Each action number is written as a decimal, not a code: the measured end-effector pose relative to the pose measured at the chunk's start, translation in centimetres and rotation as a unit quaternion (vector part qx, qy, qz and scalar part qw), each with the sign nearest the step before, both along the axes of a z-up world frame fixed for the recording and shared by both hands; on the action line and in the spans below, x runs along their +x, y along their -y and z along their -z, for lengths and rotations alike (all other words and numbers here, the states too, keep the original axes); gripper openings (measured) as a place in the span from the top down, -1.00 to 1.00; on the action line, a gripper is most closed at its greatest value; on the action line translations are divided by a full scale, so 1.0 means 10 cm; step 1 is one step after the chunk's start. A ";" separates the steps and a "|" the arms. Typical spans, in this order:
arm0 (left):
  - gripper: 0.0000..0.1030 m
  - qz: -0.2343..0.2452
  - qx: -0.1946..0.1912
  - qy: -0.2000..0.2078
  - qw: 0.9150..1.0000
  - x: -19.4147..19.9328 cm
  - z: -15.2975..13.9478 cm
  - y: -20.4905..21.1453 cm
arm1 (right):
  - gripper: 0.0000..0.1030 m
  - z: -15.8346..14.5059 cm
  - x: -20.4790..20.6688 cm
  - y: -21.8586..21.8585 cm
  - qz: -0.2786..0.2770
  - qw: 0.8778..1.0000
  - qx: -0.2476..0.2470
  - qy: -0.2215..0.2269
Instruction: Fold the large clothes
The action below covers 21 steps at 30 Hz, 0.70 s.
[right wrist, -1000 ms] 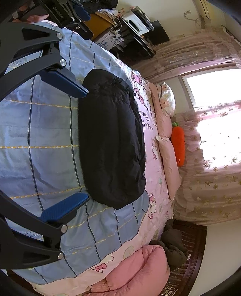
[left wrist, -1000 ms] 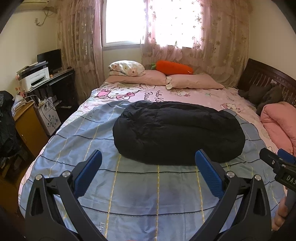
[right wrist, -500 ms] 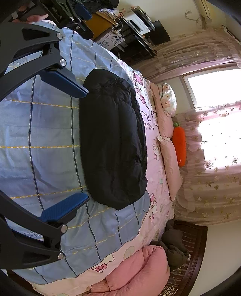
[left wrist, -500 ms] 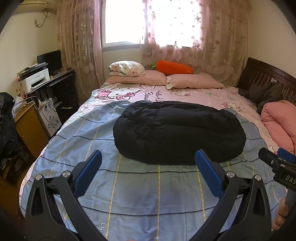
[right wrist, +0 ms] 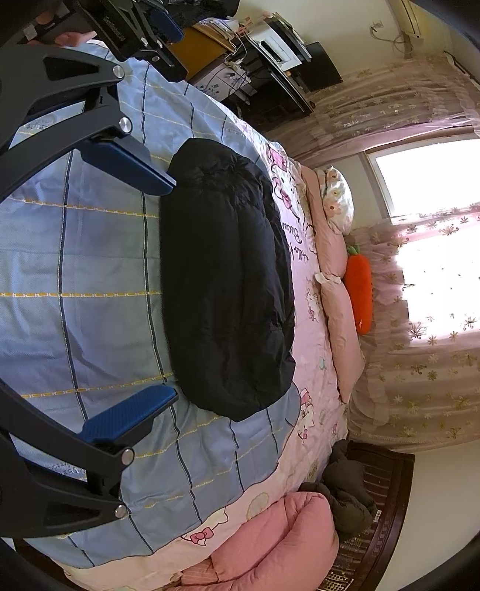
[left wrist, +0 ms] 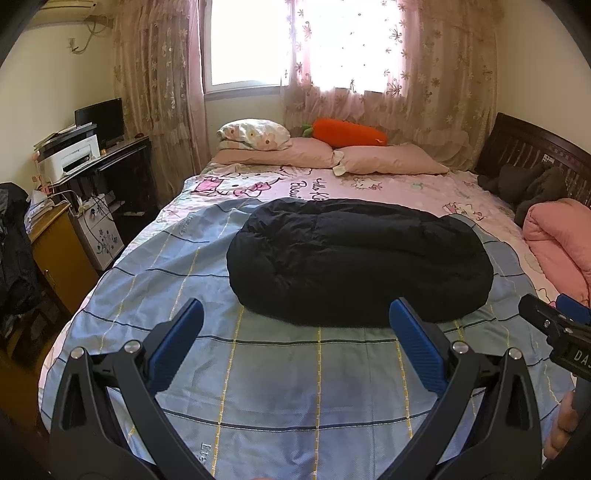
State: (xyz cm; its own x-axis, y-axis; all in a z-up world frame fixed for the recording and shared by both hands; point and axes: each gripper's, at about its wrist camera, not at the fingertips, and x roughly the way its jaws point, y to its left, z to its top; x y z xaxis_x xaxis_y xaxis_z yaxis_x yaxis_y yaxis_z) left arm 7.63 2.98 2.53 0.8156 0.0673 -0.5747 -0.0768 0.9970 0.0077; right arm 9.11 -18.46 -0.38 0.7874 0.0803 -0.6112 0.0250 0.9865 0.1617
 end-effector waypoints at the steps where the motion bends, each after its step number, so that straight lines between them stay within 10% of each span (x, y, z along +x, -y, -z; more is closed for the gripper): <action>1: -0.96 0.001 -0.002 -0.001 1.000 0.01 0.00 -0.01 | -0.97 0.01 0.00 0.00 0.000 1.000 0.000 0.000; 21: -0.96 0.004 -0.005 -0.003 1.000 0.02 0.02 0.02 | -0.97 0.06 -0.01 -0.01 -0.001 1.000 -0.002 -0.005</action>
State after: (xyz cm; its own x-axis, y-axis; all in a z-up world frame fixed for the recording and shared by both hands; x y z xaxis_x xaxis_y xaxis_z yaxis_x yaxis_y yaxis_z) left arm 7.79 2.75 2.29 0.8126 0.0538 -0.5803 -0.0679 0.9977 -0.0026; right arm 9.00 -18.35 -1.01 0.7812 0.0800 -0.6191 0.0240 0.9872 0.1578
